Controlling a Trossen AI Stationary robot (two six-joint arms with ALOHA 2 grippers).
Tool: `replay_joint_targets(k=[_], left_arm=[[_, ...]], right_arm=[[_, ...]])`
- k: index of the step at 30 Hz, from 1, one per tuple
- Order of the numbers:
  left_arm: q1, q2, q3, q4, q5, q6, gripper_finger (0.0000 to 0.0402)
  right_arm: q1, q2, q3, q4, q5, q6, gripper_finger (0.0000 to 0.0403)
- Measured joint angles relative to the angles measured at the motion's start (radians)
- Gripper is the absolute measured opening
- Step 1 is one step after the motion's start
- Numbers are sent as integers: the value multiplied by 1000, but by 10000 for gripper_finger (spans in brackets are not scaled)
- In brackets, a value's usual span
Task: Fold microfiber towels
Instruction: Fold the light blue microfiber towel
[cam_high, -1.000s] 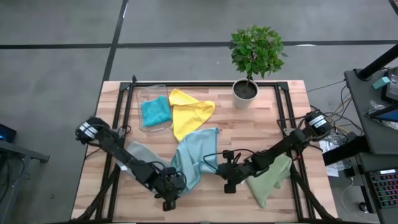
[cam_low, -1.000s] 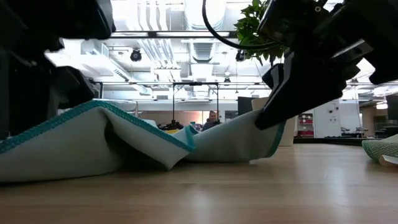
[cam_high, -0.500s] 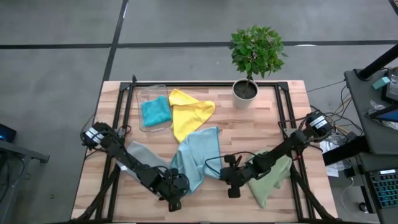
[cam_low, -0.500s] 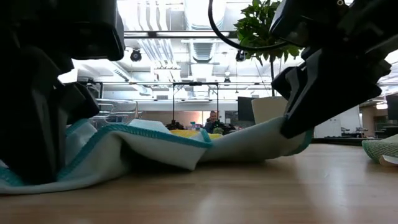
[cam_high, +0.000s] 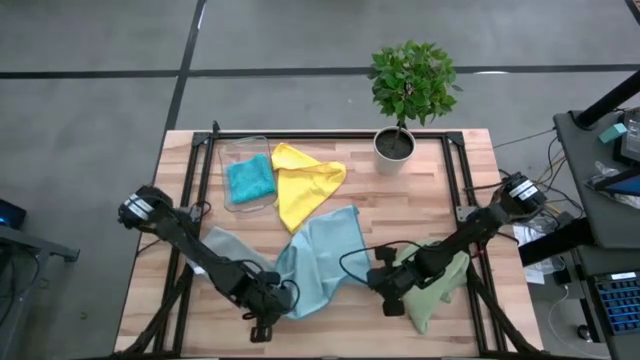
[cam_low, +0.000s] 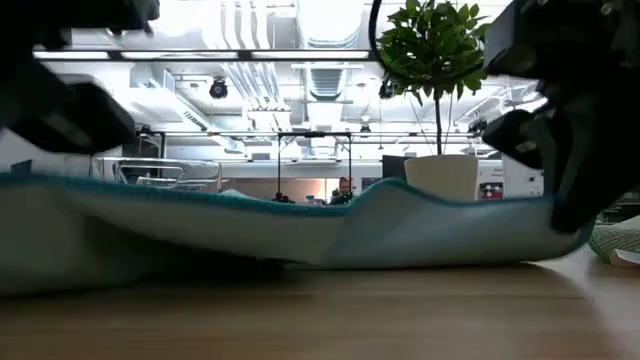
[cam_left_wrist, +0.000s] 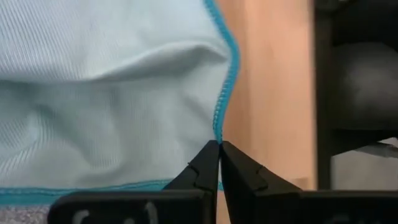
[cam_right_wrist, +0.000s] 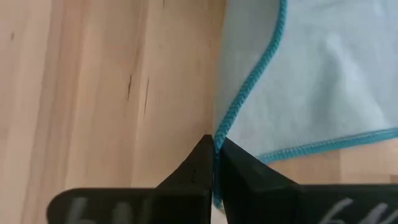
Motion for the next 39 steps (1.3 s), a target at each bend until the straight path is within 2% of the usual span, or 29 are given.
replay_joint_targets(k=[4, 7, 12, 16, 23, 26, 28, 32, 35, 39], left_arm=[[-1, -84, 1, -9, 0, 27, 0], [0, -180, 1, -80, -13, 27, 0], [11, -385, 2, -221, -146, 72, 0], [54, -546, 2, -284, -240, 133, 0], [237, -747, 4, -306, -233, 346, 0], [354, -791, 30, -339, -179, 449, 0], [436, -808, 66, -343, -143, 524, 0], [578, -804, 175, -380, -86, 665, 0], [653, -772, 273, -431, -56, 749, 0], [669, -729, 345, -461, -49, 778, 0]], right_arm=[[21, -69, 0, -34, 0, -12, 9], [27, -160, 0, -109, 32, -8, 9], [28, -335, 0, -216, 159, -15, 9], [27, -469, 0, -233, 285, -93, 8], [-21, -674, 0, -232, 515, -255, 8], [-60, -731, 0, -204, 652, -341, 8], [-92, -760, 0, -146, 695, -422, 8], [-151, -788, 1, 43, 713, -612, 8], [-171, -791, 39, 105, 744, -748, 8], [-168, -790, 112, 56, 740, -736, 8]])
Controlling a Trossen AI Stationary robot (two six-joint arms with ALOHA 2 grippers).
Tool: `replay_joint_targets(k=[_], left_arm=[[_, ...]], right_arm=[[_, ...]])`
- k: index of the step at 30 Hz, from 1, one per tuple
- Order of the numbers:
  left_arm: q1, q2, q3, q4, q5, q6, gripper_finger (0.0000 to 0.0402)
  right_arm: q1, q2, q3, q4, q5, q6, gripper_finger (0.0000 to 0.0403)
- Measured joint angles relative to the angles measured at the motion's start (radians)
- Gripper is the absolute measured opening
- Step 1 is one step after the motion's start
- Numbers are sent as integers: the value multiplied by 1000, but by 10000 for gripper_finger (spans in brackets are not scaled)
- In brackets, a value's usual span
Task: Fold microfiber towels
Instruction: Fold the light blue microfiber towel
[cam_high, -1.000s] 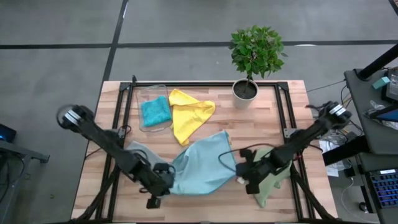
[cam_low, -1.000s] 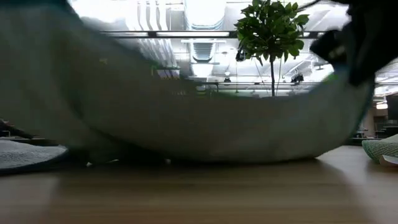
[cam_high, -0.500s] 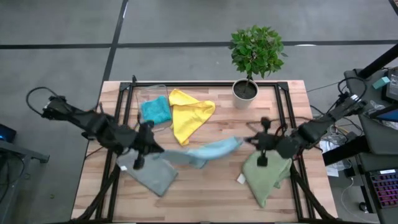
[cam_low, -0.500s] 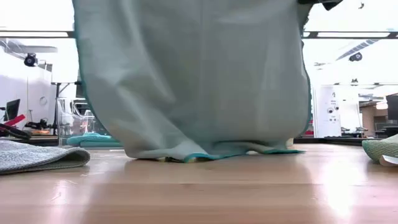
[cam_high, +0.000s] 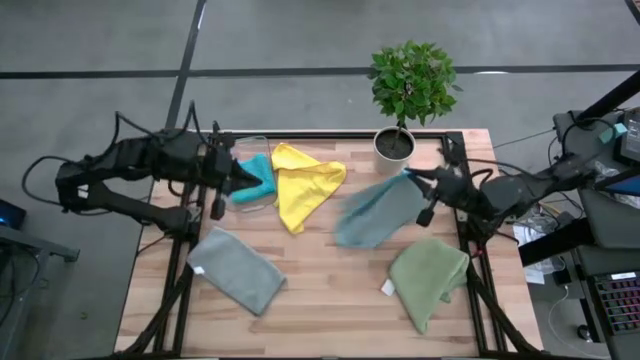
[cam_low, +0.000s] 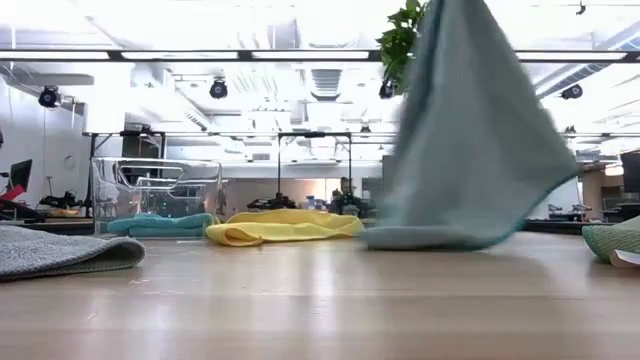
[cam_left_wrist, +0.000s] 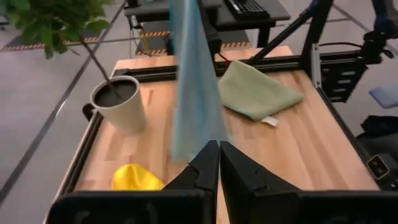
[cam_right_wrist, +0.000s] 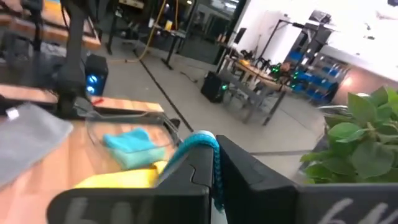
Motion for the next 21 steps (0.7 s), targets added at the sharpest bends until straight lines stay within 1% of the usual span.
replay_joint_targets(k=[2, 5, 8, 10, 14, 16, 19, 21], left_arm=[[-8, 19, -11, -2, 18, -3, 0], [-36, 66, -70, 19, 24, -17, 0], [-56, 134, -155, 124, 25, -29, 0], [-74, 186, -206, 214, 25, -28, 0], [-89, 300, -272, 422, 27, -30, 0], [-90, 353, -280, 519, 30, -36, 0], [-90, 401, -281, 630, 102, -30, 0], [-90, 420, -281, 687, 172, -29, 1]], right_arm=[[9, 7, 18, -72, -19, 60, 8], [28, 26, 27, -159, -29, 158, 8], [46, 58, 38, -226, -39, 251, 8], [59, 83, 59, -251, -75, 283, 8], [66, 166, 156, -264, -205, 313, 8], [65, 218, 234, -320, -292, 334, 8], [64, 307, 381, -447, -456, 356, 8], [70, 366, 477, -535, -493, 361, 8]])
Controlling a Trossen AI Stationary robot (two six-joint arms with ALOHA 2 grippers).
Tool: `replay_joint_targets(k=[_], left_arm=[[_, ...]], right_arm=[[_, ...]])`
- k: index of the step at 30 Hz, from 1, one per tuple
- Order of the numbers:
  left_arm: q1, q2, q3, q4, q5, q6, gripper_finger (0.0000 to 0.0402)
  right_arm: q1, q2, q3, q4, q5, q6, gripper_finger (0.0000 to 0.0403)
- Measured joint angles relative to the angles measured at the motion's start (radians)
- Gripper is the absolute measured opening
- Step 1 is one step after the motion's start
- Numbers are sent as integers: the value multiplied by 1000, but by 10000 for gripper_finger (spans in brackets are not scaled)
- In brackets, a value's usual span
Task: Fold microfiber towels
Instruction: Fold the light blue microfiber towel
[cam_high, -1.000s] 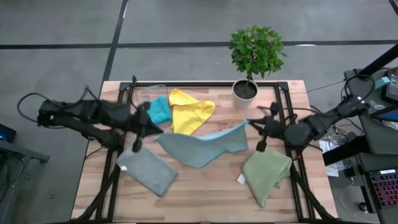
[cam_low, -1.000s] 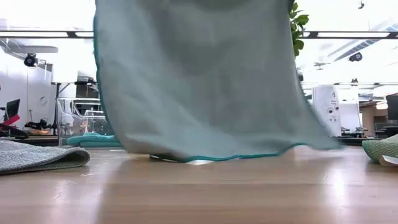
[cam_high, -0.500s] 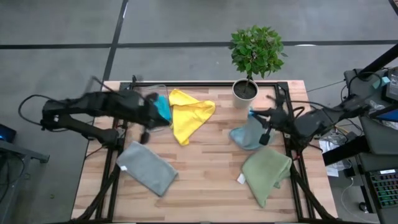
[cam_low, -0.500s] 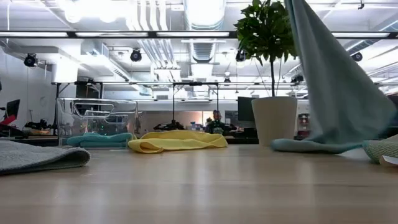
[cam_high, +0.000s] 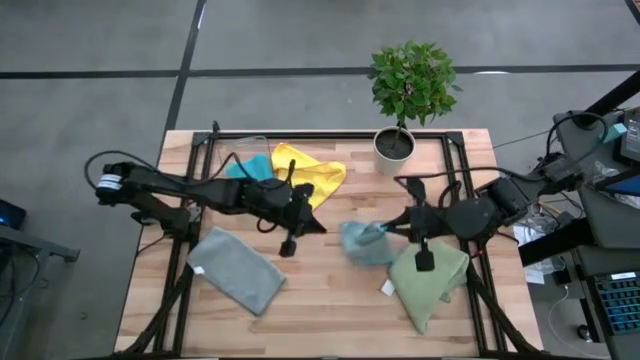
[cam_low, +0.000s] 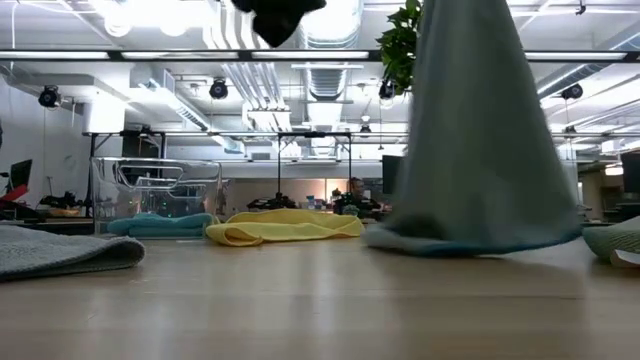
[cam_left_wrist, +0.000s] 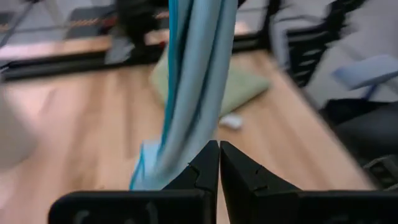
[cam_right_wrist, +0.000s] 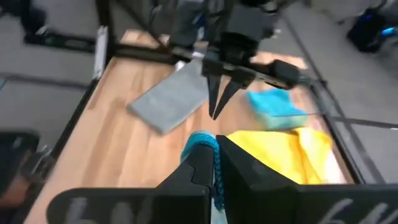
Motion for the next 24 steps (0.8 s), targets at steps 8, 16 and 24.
replay_joint_targets(k=[8, 16, 24], left_arm=[[-21, 51, -9, 204, 65, 25, 97], [-52, 162, -10, 405, 83, 32, 214], [-63, 247, -10, 473, 106, 25, 226]], right_arm=[[7, 172, 297, -219, -2, 29, 8], [7, 277, 503, -295, 22, 31, 8], [7, 348, 670, -382, 90, 55, 8]])
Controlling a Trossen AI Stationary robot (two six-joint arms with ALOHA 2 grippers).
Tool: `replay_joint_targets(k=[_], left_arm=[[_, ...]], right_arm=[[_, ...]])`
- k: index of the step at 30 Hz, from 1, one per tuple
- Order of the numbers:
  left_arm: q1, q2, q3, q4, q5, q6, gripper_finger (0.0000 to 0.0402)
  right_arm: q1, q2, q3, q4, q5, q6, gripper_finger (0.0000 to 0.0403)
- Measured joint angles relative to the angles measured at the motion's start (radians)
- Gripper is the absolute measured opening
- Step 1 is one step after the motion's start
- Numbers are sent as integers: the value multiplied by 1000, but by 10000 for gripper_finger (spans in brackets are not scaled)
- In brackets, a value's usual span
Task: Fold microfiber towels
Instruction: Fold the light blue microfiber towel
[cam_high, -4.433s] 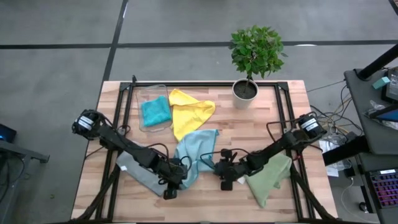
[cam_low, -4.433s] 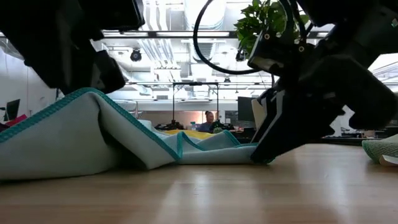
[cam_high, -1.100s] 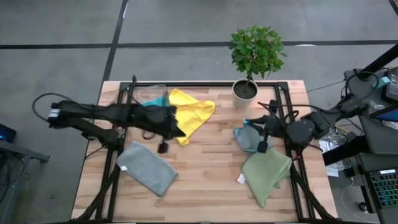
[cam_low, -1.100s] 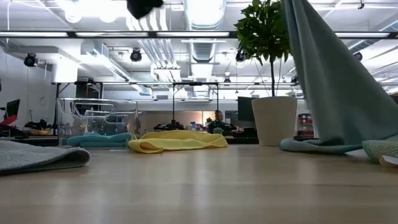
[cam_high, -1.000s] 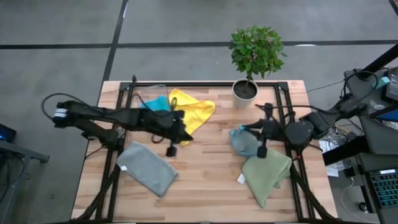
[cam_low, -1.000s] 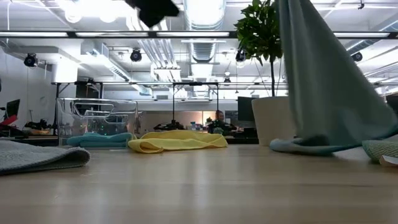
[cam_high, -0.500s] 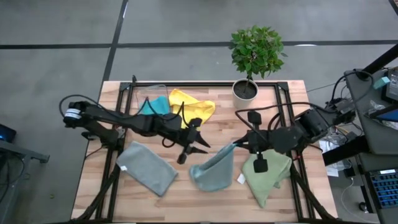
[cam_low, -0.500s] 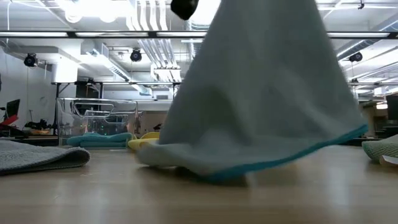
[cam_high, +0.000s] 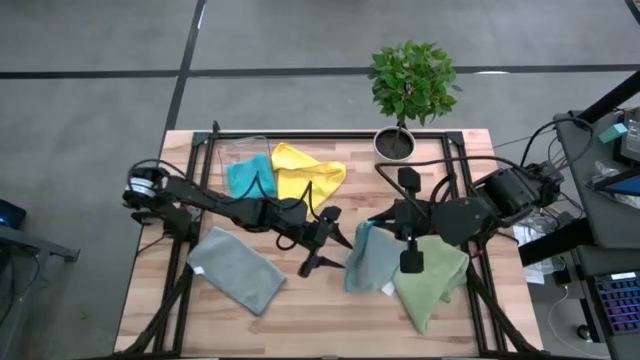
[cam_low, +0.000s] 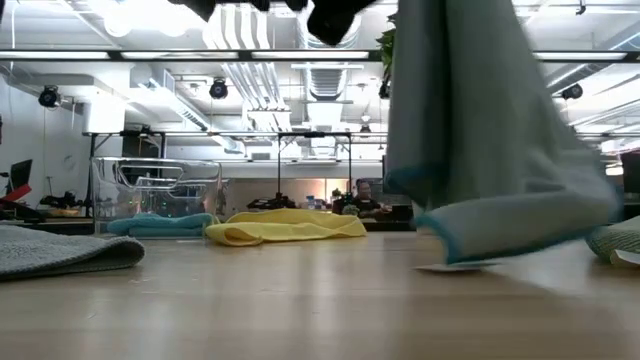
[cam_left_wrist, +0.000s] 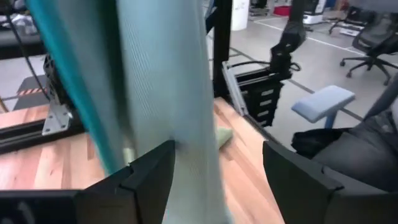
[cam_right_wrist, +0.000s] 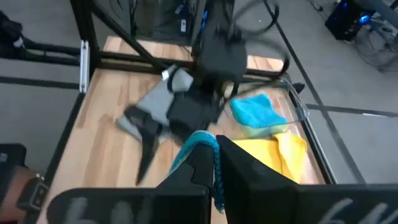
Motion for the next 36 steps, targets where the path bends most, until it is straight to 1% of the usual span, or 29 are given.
replay_joint_targets(k=[3, 8, 13, 17, 20, 23, 26, 30, 33, 36], left_arm=[[0, 49, 0, 71, -37, -20, 217], [1, 110, 2, 83, -247, -51, 197], [2, 155, 6, 112, -294, -104, 174], [-2, 173, 3, 109, -417, -133, 157], [-2, 183, 3, 108, -470, -132, 145], [-5, 178, 1, 73, -462, -128, 135], [-7, 144, -2, -32, -390, -124, 132], [-13, 54, -1, -211, -280, -99, 132], [-18, -6, -15, -322, -262, -73, 132], [-17, -69, -26, -389, -263, -34, 132]], right_arm=[[0, 18, 40, 1, 36, 20, 8], [0, 36, 74, 0, 70, 31, 8], [0, 38, 83, 1, 116, 47, 8], [0, 38, 83, 0, 140, 59, 8], [0, 38, 83, 0, 143, 61, 8], [0, 38, 83, -1, 143, 61, 8], [0, 38, 83, -18, 143, 62, 8], [0, 38, 83, -57, 142, 71, 8], [0, 38, 83, -79, 142, 80, 8], [0, 38, 82, -81, 142, 75, 8]])
